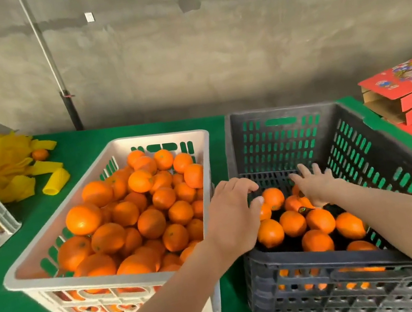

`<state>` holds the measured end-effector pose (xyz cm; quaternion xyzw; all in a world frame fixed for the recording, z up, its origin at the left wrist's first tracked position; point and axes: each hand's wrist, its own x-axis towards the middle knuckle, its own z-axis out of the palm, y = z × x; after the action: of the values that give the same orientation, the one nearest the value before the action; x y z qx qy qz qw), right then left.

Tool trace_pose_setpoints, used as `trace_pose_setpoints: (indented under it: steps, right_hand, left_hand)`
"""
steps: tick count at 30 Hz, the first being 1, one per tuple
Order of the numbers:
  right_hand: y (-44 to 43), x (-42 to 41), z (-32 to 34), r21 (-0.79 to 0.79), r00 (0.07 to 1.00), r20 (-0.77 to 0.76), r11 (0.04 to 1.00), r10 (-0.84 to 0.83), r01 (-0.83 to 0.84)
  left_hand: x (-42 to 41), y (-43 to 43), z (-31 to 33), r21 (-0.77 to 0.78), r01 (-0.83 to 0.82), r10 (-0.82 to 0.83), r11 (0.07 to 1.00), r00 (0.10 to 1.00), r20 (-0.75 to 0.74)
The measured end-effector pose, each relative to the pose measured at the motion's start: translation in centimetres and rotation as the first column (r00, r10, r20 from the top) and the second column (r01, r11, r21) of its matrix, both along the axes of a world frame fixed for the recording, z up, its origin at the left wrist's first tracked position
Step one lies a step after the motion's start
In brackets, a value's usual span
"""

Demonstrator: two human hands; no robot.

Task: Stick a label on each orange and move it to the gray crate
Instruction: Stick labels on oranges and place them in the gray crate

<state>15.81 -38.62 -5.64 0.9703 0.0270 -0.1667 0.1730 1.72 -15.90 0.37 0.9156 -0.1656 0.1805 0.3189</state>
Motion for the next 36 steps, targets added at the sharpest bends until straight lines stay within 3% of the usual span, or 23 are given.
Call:
trace_pose_setpoints:
  steps: [2, 4, 5, 7, 9, 10, 13, 16, 18, 20, 23, 25, 27, 29, 32, 34, 36]
  right_hand:
    - [1.0, -0.6, 2.5, 0.248, 0.981, 0.189, 0.964, 0.047, -0.094]
    - [2.2, -1.7, 5.8, 0.487, 0.914, 0.403, 0.838, 0.035, -0.247]
    - [3.1, -2.6, 7.4, 0.554, 0.866, 0.5, 0.761, 0.019, -0.337]
    - [5.0, -5.0, 9.8, 0.575, 0.774, 0.632, 0.649, 0.036, -0.499]
    - [6.8, -8.2, 11.1, 0.562, 0.732, 0.671, 0.563, 0.117, -0.606]
    - [7.6, -9.8, 11.3, 0.557, 0.724, 0.67, 0.532, 0.166, -0.637]
    - [8.7, -13.8, 11.4, 0.543, 0.716, 0.647, 0.502, 0.26, -0.673]
    - [8.7, -16.5, 11.1, 0.584, 0.744, 0.614, 0.483, 0.264, -0.653]
    - [8.3, -18.4, 10.9, 0.611, 0.755, 0.606, 0.462, 0.249, -0.643]
    - [7.7, -20.4, 10.5, 0.635, 0.757, 0.607, 0.426, 0.24, -0.644]
    - [7.2, -23.6, 9.3, 0.693, 0.773, 0.588, 0.344, 0.238, -0.633]
    - [7.0, -25.2, 7.8, 0.746, 0.8, 0.542, 0.29, 0.258, -0.599]
    - [6.8, -26.2, 5.3, 0.794, 0.839, 0.442, 0.296, 0.318, -0.53]
    - [6.2, -26.3, 1.6, 0.804, 0.886, 0.244, 0.43, 0.394, -0.412]
    - [4.8, -25.8, -4.6, 0.61, 0.936, -0.102, 0.764, 0.337, -0.209]
    - [3.9, -25.9, -7.7, 0.482, 0.956, -0.168, 0.866, 0.242, -0.135]
    - [3.6, -26.0, -9.8, 0.44, 0.969, -0.153, 0.892, 0.192, -0.107]
  left_hand:
    - [0.1, 1.2, 0.0, -0.218, 0.037, -0.047, 0.975, 0.998, -0.042]
    - [1.7, 3.6, -0.5, -0.331, -0.041, 0.001, 0.943, 0.993, -0.122]
    - [3.2, 5.3, -1.0, -0.235, -0.119, 0.075, 0.965, 0.98, -0.187]
    - [6.3, 9.3, -2.6, 0.205, -0.227, 0.285, 0.952, 0.903, -0.322]
    - [8.3, 12.9, -4.5, 0.584, -0.147, 0.442, 0.798, 0.802, -0.402]
    - [8.9, 14.2, -5.4, 0.683, -0.081, 0.483, 0.726, 0.767, -0.422]
    - [9.5, 16.1, -7.5, 0.79, 0.008, 0.482, 0.613, 0.788, -0.383]
    - [9.6, 16.2, -7.6, 0.842, -0.053, 0.481, 0.536, 0.84, -0.253]
    - [9.2, 15.8, -7.1, 0.839, -0.099, 0.508, 0.535, 0.831, -0.226]
    - [8.5, 15.4, -6.0, 0.741, -0.156, 0.532, 0.653, 0.791, -0.301]
    - [7.0, 14.7, -3.5, 0.306, -0.345, 0.451, 0.888, 0.787, -0.422]
    - [5.1, 14.1, -1.8, -0.046, -0.392, 0.347, 0.919, 0.858, -0.379]
    - [2.6, 13.5, -0.5, -0.352, -0.335, 0.216, 0.874, 0.917, -0.335]
    - [-0.6, 12.8, 0.9, -0.595, -0.21, 0.026, 0.776, 0.953, -0.303]
    - [-5.3, 11.5, 2.1, -0.788, -0.067, -0.216, 0.612, 0.945, -0.248]
    - [-7.9, 10.6, 1.8, -0.807, -0.045, -0.261, 0.589, 0.934, -0.243]
    - [-10.2, 9.8, 0.9, -0.793, -0.064, -0.248, 0.605, 0.932, -0.264]
